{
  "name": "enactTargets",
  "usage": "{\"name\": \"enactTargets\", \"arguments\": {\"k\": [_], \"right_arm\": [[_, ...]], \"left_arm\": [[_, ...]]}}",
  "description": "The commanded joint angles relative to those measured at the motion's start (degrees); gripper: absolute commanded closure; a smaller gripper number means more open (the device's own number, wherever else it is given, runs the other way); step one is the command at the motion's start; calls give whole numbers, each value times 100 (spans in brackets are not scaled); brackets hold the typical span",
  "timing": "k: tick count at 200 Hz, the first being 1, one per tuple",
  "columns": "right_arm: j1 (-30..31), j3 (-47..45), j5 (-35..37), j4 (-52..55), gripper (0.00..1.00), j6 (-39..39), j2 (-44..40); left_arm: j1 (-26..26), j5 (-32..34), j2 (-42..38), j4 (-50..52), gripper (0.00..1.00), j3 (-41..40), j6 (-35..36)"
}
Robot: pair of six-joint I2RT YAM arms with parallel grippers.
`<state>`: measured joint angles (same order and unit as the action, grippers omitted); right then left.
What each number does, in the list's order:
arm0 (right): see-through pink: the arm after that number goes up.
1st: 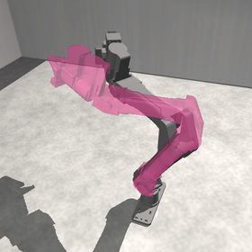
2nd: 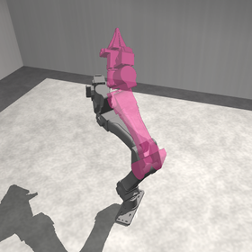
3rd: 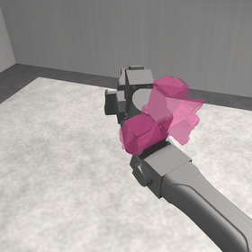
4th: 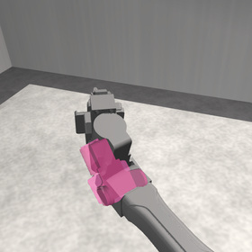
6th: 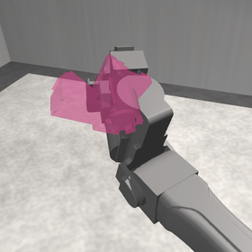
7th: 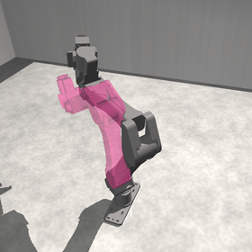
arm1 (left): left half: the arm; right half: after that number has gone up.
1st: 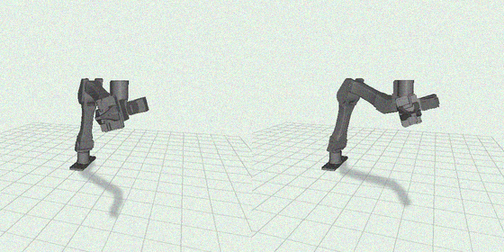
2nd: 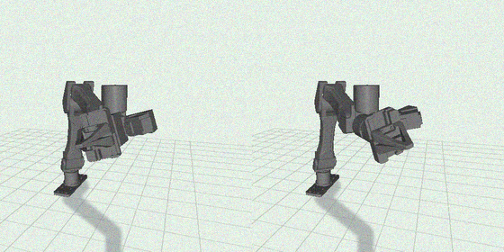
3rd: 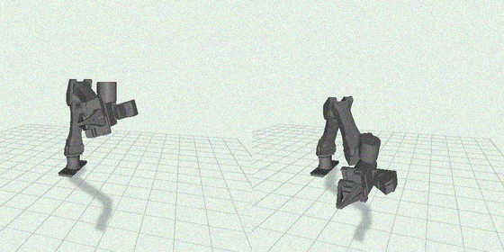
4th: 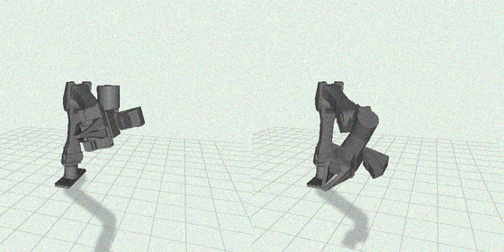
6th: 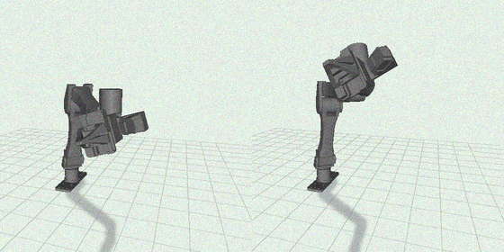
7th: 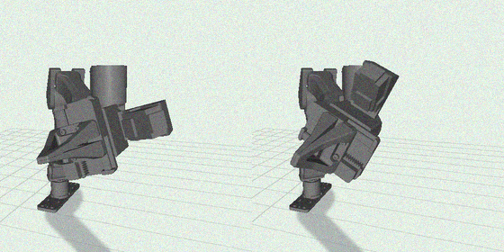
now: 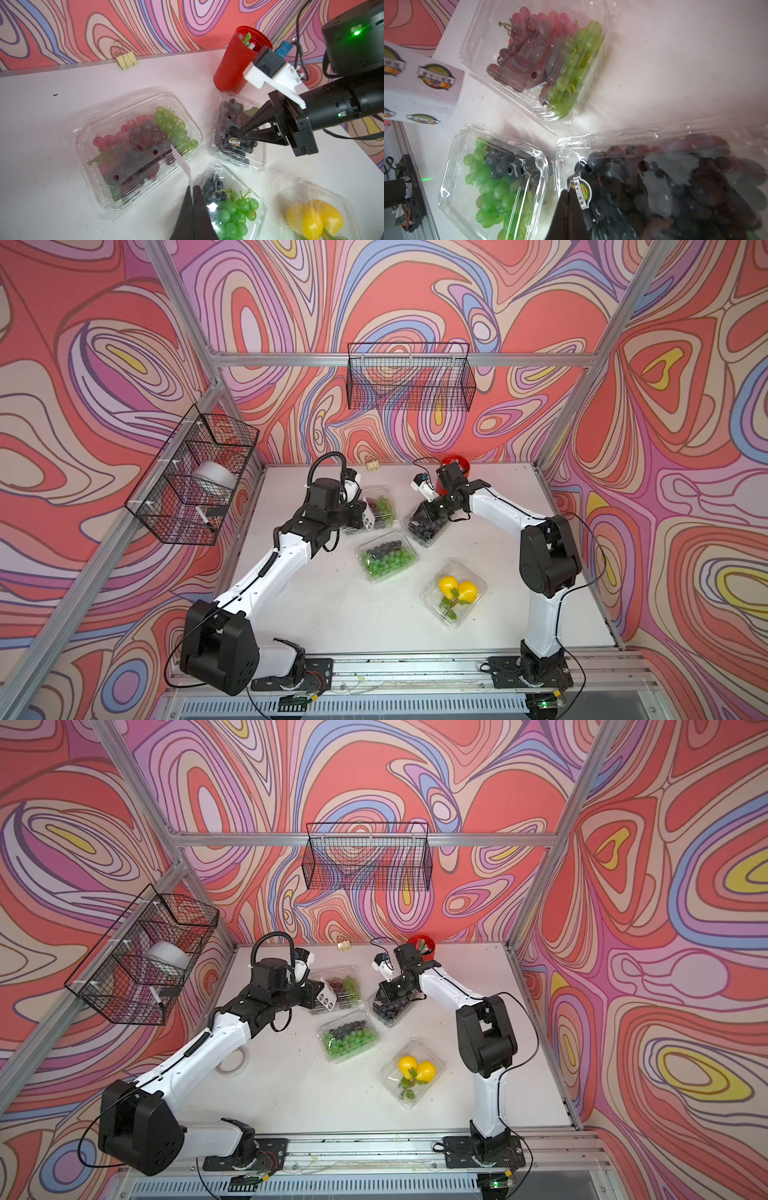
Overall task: Label fruit boxes
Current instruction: Stick the label on the fruit box.
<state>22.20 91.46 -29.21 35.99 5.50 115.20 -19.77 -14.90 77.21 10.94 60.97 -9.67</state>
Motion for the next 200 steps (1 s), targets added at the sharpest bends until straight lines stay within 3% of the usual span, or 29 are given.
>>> {"name": "enactTargets", "arguments": {"k": [1, 164, 200], "right_arm": [[-13, 29, -7, 136, 100, 67, 183], [117, -124, 416, 465, 100, 443, 272], [117, -345, 408, 150, 97, 437, -130]], "left_arm": [[38, 40, -92, 66, 100, -32, 27], [38, -11, 5, 90, 100, -28, 0], [30, -71, -40, 75, 100, -50, 22]]}}
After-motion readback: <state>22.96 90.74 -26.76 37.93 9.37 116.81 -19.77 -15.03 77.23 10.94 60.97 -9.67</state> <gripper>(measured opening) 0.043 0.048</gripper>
